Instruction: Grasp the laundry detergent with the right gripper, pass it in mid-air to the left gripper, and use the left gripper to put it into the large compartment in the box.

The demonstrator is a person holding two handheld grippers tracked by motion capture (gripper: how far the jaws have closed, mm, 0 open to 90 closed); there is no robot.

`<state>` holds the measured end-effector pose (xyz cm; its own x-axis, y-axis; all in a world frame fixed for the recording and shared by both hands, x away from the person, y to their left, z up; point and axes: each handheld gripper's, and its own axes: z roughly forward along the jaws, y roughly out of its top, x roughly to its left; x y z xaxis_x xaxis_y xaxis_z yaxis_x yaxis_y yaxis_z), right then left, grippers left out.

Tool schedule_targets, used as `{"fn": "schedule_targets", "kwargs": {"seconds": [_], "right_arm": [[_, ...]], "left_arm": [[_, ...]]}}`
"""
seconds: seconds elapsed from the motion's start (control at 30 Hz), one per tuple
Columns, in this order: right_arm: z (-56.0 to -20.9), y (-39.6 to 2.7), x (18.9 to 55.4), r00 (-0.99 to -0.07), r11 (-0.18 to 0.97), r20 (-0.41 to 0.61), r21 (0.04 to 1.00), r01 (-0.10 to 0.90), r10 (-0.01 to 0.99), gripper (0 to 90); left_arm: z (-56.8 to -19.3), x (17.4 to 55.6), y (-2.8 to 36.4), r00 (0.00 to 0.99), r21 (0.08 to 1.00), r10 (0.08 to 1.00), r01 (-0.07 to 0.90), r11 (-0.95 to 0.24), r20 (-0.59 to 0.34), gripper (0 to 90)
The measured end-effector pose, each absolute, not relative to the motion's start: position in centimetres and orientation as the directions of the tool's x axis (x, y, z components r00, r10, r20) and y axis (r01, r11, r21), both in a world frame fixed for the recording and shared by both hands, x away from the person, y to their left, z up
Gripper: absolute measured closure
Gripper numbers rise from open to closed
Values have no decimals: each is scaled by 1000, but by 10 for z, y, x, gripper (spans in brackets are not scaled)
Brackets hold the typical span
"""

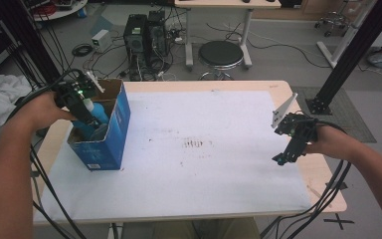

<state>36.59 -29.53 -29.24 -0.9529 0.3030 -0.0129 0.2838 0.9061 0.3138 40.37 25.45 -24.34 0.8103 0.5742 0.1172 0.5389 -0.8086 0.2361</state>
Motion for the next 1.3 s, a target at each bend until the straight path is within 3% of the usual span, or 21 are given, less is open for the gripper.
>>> {"fn": "schedule_targets", "kwargs": {"seconds": [0.67,1.1,1.17,1.3], "right_arm": [[-296,-292,369,-954,907,4,310,285,299,10],[-296,-292,369,-956,908,5,312,281,294,10],[-296,-292,368,-956,907,4,312,281,295,11],[-295,-292,368,-956,906,4,316,281,295,10]], "left_arm": [[-281,409,254,818,172,566,547,-820,98,377],[-279,413,254,801,179,593,573,-800,85,371],[-274,413,256,787,200,610,586,-785,91,318],[-264,411,259,785,212,612,585,-783,94,308]]}}
